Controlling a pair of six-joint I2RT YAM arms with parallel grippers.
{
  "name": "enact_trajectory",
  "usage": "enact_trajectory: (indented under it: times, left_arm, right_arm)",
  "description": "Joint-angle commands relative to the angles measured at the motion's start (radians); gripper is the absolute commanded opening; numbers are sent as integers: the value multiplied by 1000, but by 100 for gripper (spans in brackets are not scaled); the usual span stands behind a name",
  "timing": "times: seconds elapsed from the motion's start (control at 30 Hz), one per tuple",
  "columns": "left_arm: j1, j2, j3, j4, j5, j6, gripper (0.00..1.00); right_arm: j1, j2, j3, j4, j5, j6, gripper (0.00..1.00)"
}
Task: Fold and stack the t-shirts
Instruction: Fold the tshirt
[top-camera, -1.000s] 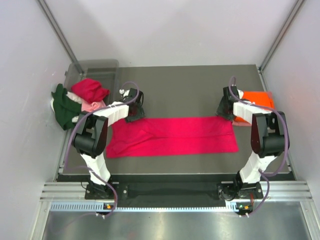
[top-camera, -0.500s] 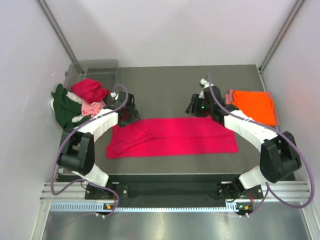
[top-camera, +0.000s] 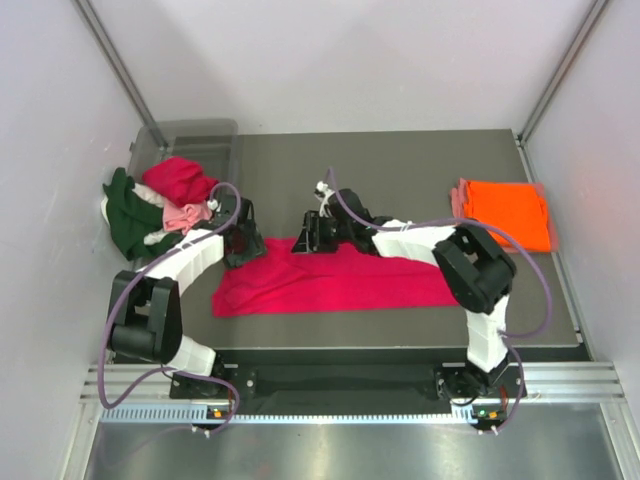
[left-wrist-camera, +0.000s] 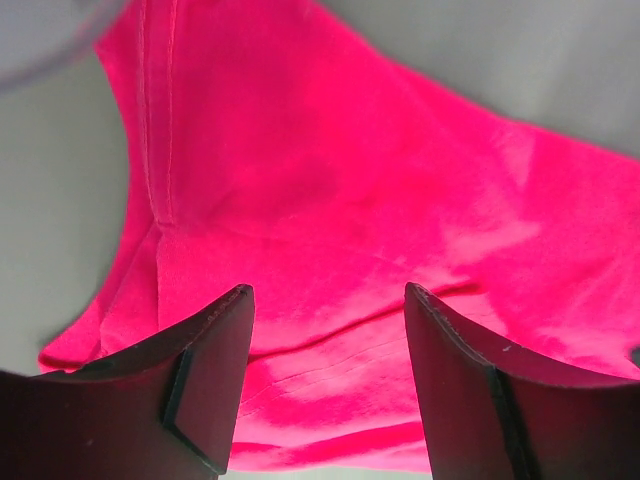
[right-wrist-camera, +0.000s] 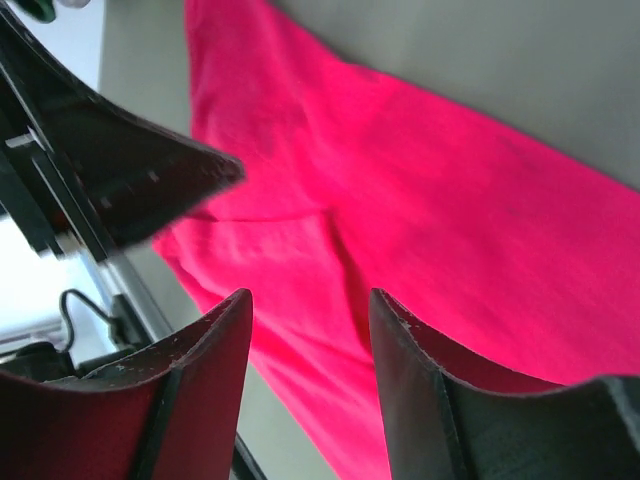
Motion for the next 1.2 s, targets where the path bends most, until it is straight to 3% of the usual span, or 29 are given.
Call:
enact_trajectory:
  times: [0.0, 0.27, 0.5, 0.67, 0.83, 1.07, 1.17]
  left_arm:
    - [-1, 2, -28, -3, 15, 2, 66]
    - [1, 59, -45, 2, 7, -24, 66]
    - [1, 108, -44, 1, -19, -29, 67]
    - [1, 122, -44, -4, -39, -35, 67]
    - [1, 114, -45, -7, -59, -35, 67]
    - [1, 72, -54, -4, -58, -46, 67]
    - [1, 63, -50, -18, -53, -53, 66]
  right_arm:
    - [34, 79, 76, 131, -78, 57, 50]
    - [71, 180, 116, 173, -138, 90, 50]
    - [84, 110, -74, 332, -234, 98, 47]
    - [102, 10, -209, 426, -317, 25, 38]
    - [159, -142, -301, 336, -278, -106, 38]
    - [157, -117, -199, 285, -175, -111, 39]
    - [156, -67, -131, 282, -120, -104, 50]
